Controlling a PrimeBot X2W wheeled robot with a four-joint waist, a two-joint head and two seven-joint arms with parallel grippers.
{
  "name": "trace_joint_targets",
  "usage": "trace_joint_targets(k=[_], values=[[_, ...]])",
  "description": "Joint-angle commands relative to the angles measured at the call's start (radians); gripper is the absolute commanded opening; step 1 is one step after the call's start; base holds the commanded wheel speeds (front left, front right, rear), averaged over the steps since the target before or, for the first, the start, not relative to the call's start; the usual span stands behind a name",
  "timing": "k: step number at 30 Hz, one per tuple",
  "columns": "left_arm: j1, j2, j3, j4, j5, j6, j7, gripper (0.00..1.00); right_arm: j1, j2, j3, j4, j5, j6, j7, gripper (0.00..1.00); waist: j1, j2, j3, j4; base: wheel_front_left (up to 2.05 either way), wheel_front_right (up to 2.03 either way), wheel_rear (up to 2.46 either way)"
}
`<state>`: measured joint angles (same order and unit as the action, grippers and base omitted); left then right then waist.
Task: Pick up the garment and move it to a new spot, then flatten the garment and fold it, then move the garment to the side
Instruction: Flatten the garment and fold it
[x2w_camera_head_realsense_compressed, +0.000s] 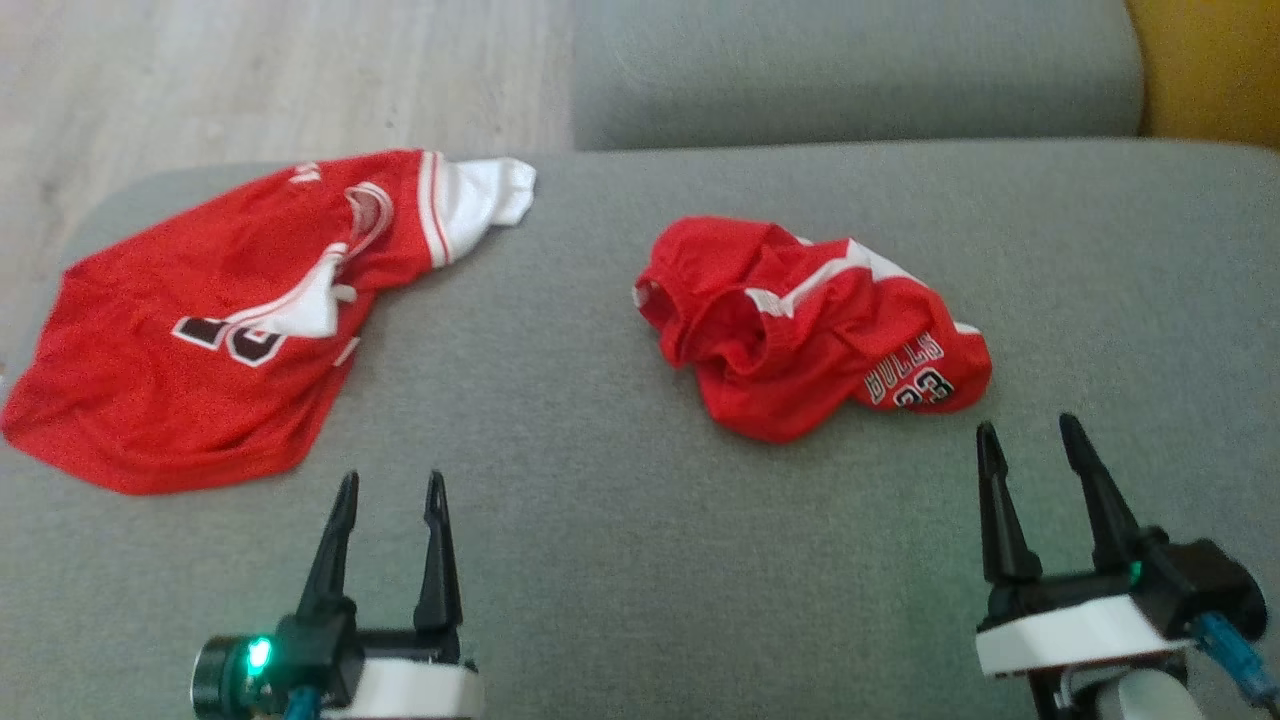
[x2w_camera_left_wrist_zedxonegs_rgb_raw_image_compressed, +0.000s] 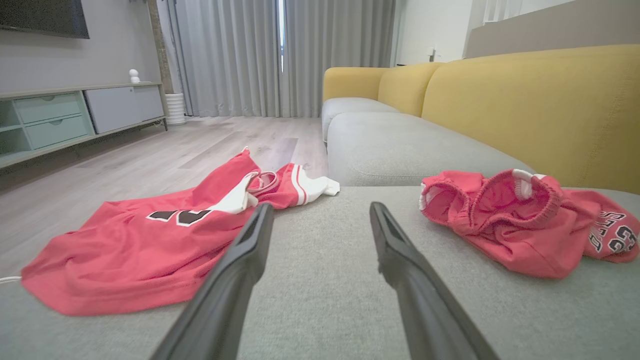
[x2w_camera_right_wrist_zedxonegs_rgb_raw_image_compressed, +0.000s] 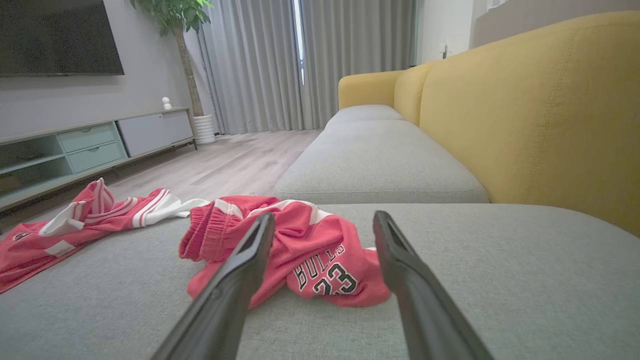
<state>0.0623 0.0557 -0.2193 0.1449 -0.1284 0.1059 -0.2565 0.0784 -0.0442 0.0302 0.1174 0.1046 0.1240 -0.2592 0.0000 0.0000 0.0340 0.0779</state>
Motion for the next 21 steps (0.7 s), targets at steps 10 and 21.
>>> trace_joint_targets(k=[10,21], values=[[-0.243,-0.005,-0.029,0.046,-0.224,-0.173,-0.005,1.0,-0.127,-0.006,0.056,-0.103,-0.054,0.007,-0.003,1.0,0.0,0.0,0.179,-0.114,0.0,0.0,0.0],[-0.553,-0.005,-0.231,0.159,-0.75,-0.236,0.233,1.0,-0.185,-0.006,0.092,-0.12,-0.092,0.007,-0.003,1.0,0.0,0.0,0.294,-0.189,0.0,0.0,0.0]])
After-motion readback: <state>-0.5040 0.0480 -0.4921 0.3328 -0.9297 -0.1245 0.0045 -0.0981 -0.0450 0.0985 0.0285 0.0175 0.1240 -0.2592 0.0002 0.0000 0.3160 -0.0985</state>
